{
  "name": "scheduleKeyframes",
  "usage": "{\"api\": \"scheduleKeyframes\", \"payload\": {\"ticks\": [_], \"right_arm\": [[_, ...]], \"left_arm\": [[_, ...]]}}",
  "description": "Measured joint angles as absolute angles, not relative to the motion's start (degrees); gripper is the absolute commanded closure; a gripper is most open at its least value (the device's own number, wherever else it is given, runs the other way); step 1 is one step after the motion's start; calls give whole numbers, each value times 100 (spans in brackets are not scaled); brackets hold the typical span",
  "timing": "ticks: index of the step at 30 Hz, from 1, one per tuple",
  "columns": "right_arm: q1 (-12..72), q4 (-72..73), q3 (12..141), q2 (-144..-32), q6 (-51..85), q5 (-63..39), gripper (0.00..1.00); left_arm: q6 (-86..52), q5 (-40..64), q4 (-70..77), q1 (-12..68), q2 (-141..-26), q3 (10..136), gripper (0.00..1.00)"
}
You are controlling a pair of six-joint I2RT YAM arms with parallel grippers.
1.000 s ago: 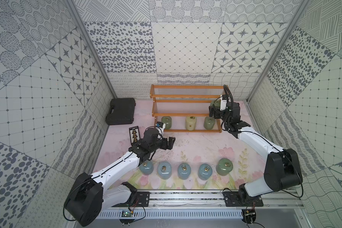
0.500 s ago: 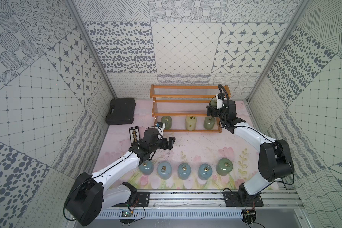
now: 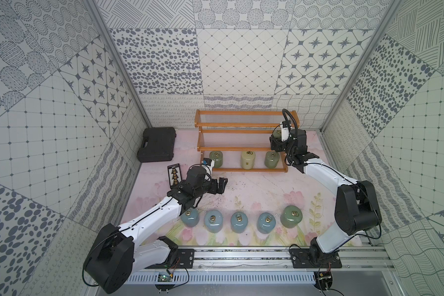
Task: Remove the tea canisters from the shelf
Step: Pick up the tea canister from the shelf.
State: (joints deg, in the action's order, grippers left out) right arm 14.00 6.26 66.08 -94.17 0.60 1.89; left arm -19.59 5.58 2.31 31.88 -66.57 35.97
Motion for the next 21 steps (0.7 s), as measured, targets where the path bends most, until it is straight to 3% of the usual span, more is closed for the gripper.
{"api": "scheduleKeyframes", "payload": {"ticks": [12, 21], "right_arm": [[1544, 362, 6300, -8962, 69, -305, 35], [2333, 217, 5712, -8337, 158, -384, 36]], "left_arm": [[-2023, 558, 231, 3188, -6702, 3599, 0], [-2058, 558, 231, 3188, -6707, 3599, 0]]}}
